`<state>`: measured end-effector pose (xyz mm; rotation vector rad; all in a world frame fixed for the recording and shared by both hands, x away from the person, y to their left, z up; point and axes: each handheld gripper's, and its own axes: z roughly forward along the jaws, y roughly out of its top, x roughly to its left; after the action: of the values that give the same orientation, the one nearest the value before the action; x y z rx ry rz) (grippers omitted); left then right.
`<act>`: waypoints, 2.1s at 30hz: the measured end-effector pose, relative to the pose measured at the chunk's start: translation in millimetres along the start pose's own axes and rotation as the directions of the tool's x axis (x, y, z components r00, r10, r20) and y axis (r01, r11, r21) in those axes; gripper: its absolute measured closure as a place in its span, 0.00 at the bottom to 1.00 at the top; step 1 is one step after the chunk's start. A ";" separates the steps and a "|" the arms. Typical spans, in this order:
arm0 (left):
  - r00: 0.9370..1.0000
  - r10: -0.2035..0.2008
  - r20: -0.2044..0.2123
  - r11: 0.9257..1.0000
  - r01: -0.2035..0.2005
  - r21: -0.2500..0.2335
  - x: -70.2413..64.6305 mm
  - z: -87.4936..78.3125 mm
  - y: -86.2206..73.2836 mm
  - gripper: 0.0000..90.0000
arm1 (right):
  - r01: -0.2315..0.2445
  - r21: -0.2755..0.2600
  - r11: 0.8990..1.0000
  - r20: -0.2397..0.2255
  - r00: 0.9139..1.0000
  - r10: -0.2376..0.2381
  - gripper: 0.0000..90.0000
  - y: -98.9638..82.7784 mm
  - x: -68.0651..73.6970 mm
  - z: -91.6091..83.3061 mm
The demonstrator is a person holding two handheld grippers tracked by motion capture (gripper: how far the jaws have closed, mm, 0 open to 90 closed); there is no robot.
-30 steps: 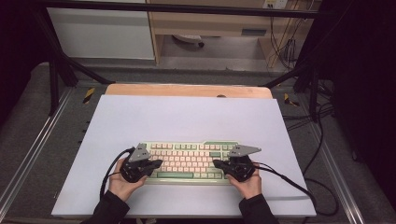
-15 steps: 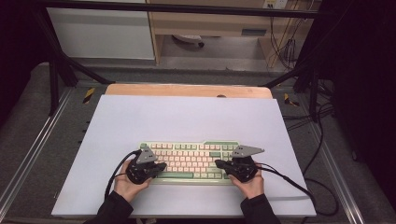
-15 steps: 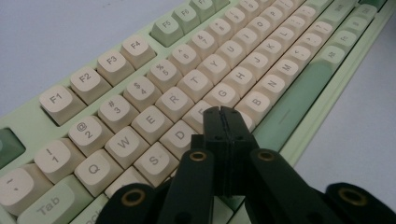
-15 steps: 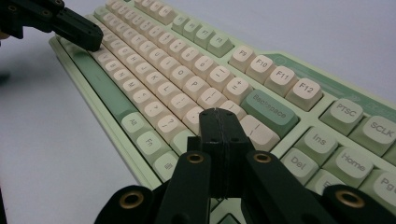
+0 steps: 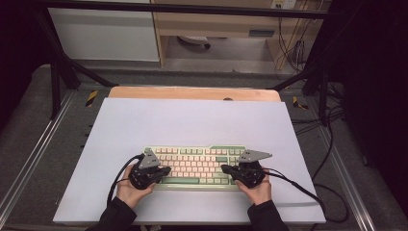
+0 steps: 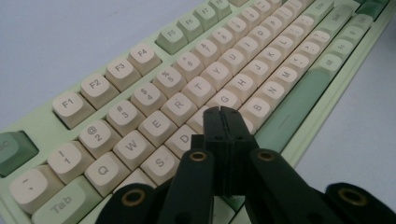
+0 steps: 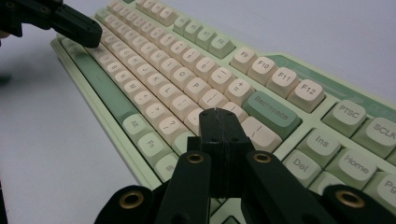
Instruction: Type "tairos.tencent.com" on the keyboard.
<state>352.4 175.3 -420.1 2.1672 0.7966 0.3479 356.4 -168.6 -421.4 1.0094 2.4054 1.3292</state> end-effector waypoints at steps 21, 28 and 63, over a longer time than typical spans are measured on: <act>0.997 -0.045 -0.066 0.999 0.045 -0.009 21.4 3.3 8.7 1.00 | -0.003 -0.004 1.000 -0.010 1.000 0.003 1.00 0.1 0.4 0.9; 0.996 -0.052 -0.079 0.999 0.052 -0.001 24.8 10.8 8.0 1.00 | -0.004 -0.002 1.000 -0.009 1.000 0.004 1.00 -0.2 0.6 1.1; 0.998 -0.032 -0.051 0.999 0.030 -0.040 19.2 -17.1 -4.3 1.00 | 0.007 -0.014 1.000 -0.049 0.999 -0.008 1.00 12.4 11.4 11.2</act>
<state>357.0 199.8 -412.4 2.1152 0.8440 0.4014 359.1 -149.2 -416.3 0.9746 2.4294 1.3817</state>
